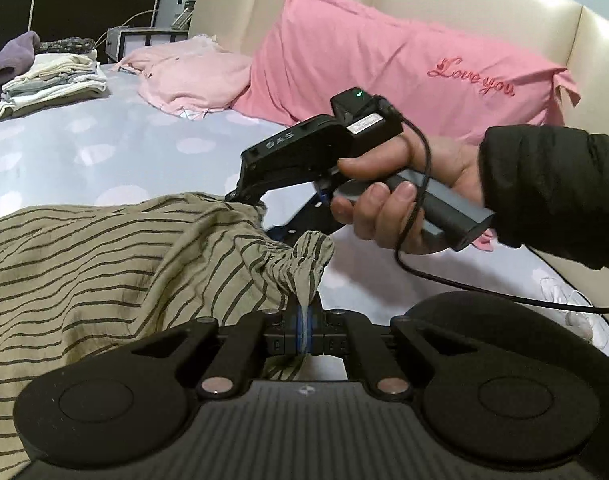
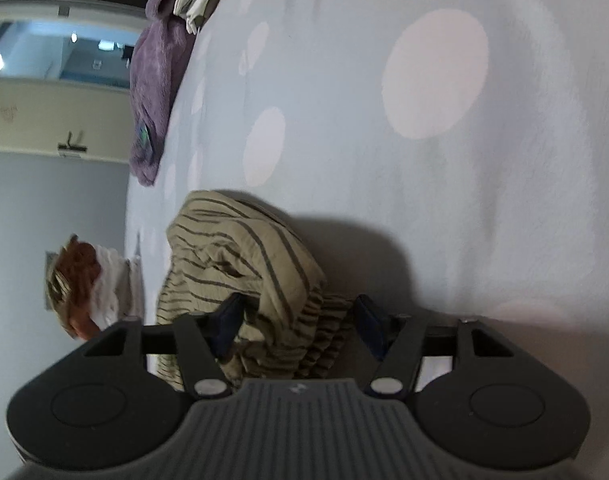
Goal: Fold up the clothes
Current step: 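Lift the waistband with the left gripper while the right gripper grasps the trousers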
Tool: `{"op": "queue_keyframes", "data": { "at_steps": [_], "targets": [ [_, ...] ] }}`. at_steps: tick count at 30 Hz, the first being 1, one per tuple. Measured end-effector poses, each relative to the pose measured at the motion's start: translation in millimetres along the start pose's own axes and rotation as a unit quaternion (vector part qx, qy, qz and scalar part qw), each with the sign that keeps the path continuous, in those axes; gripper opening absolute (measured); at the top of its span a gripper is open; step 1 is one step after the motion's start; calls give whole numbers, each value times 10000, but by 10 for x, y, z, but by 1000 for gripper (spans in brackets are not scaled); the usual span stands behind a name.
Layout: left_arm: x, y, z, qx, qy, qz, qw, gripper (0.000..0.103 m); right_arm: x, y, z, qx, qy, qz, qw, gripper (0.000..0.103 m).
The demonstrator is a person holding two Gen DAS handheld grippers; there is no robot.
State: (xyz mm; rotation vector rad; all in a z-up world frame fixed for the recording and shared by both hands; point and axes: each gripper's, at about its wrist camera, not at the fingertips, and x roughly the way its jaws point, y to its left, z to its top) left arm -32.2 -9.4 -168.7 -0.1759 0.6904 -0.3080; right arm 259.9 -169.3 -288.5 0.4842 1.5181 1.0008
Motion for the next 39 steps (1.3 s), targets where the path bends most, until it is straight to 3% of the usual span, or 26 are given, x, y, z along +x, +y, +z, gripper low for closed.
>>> {"op": "queue_keyframes", "data": {
  "at_steps": [2, 3, 8, 15, 18, 26, 31, 34, 39],
  "targets": [
    [4, -9, -12, 27, 13, 0, 10000, 0, 5, 59, 6, 17, -58, 85, 9999, 23],
    [35, 8, -4, 14, 24, 8, 10000, 0, 3, 95, 8, 9, -92, 113, 9999, 17],
    [-93, 43, 40, -282, -188, 9, 9994, 0, -177, 492, 71, -483, -318, -135, 9982, 14],
    [-512, 267, 52, -1107, -850, 280, 9898, 0, -221, 1509, 106, -1609, -410, -492, 9849, 14],
    [-708, 421, 6, -1539, -990, 460, 9820, 0, -45, 1934, 83, -2086, -231, -642, 9756, 13],
    [-1294, 953, -106, -2654, -1432, 919, 9490, 0, 759, 2826, 139, -2824, 212, -1046, 9533, 13],
    [-1414, 1168, -217, -3021, -1471, 1038, 9361, 0, 1201, 3069, 134, -3014, 532, -1377, 9420, 13],
    [-1421, 1228, -247, -2974, -1392, 1103, 9381, 0, 1410, 3050, 123, -3013, 639, -1667, 9367, 13],
    [-1434, 1240, -217, -2781, -1367, 1066, 9448, 0, 1147, 2787, 59, -2496, 300, -1612, 9544, 13]
  ]
}}
